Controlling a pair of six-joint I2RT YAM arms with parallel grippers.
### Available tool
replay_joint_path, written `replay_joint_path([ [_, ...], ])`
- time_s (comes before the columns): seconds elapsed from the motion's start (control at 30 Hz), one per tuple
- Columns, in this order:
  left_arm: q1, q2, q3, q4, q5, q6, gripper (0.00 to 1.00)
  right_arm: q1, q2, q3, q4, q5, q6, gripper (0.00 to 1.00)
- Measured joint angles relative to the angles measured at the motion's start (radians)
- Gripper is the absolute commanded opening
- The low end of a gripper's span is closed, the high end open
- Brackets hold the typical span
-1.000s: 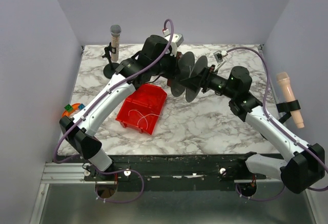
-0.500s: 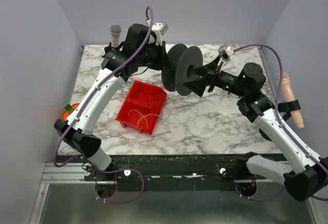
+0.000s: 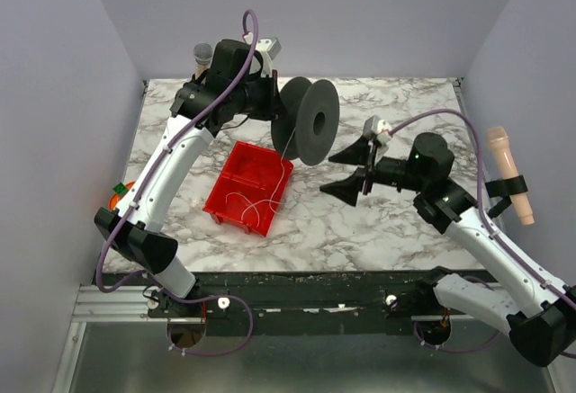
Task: Wrap the cables
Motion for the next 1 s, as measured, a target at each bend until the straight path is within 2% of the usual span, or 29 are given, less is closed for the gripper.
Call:
replay_joint_path([
  [0.13, 0.016, 0.0, 0.032, -0.008, -0.006, 0.008, 0.0, 0.109, 0.005, -0.101, -0.054, 0.009, -0.076, 0.83],
  [0.27, 0.016, -0.001, 0.049, -0.007, -0.008, 0.014, 0.0, 0.177, 0.115, -0.164, -0.089, 0.127, -0.104, 0.82],
  [0.43, 0.014, -0.001, 0.049, -0.008, -0.01, 0.023, 0.0, 0.203, 0.298, -0.201, -0.08, 0.262, -0.107, 0.83],
  [0.63, 0.016, -0.002, 0.049, -0.008, -0.024, 0.035, 0.0, 0.225, 0.483, -0.201, 0.017, 0.282, -0.119, 0.83],
  [0.8, 0.015, -0.002, 0.049, -0.009, -0.024, 0.044, 0.0, 0.235, 0.596, -0.2, 0.091, 0.277, -0.112, 0.67],
  [0.93, 0.018, -0.002, 0.049, -0.011, -0.032, 0.056, 0.0, 0.238, 0.653, -0.195, 0.125, 0.279, -0.093, 0.4],
  [1.0, 0.021, -0.003, 0.049, -0.011, -0.035, 0.058, 0.0, 0.238, 0.654, -0.195, 0.139, 0.288, -0.075, 0.36],
])
